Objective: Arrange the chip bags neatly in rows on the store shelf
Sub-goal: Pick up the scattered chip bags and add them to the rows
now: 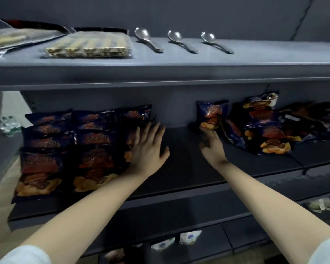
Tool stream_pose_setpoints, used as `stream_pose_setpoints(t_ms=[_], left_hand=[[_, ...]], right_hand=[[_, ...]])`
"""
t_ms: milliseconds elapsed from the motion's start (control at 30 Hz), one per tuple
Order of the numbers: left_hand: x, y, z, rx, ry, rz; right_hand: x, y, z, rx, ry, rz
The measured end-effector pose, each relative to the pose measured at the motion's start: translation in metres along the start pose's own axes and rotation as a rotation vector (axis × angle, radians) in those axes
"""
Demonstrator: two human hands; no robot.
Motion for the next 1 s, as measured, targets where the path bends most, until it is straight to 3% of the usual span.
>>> stream_pose_setpoints(t_ms=[167,333,467,667,1000], left_hand=[[-0.037,0.059,-0.029,0.044,-0.028,-0.032],[-0.072,0.131,-0.061,0.171,-0.054,-0.078],[-0.106,0.194,-0.084,0.201,-0.061,-0.221],[-0.141,0.278,-0.110,0.241,-0.044,-0.265],[-0.177,0.309,-0.149,0.201,-0.143,-0.326]], right_hand=[[-0.005,0.042,0.063,0.111,0.216,0.066],[-0.004,0.097,0.124,0.205,0.295,0.066],[0.004,0.147,0.173,0.304,0.303,0.019],[0.011,0.198,0.235,0.375,0.286,0.039],[0.003,0.251,0.236,0.338,0.256,-0.059]])
Point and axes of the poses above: each hand's wrist, its own x-axis away from the middle knuckle, its own z-axis out of the back of the hand, y = z × x, the point moved 3 cm from there along -x, towards the middle knuckle, and after that the axes turned 8 degrees about x, right-handed, at the moved point
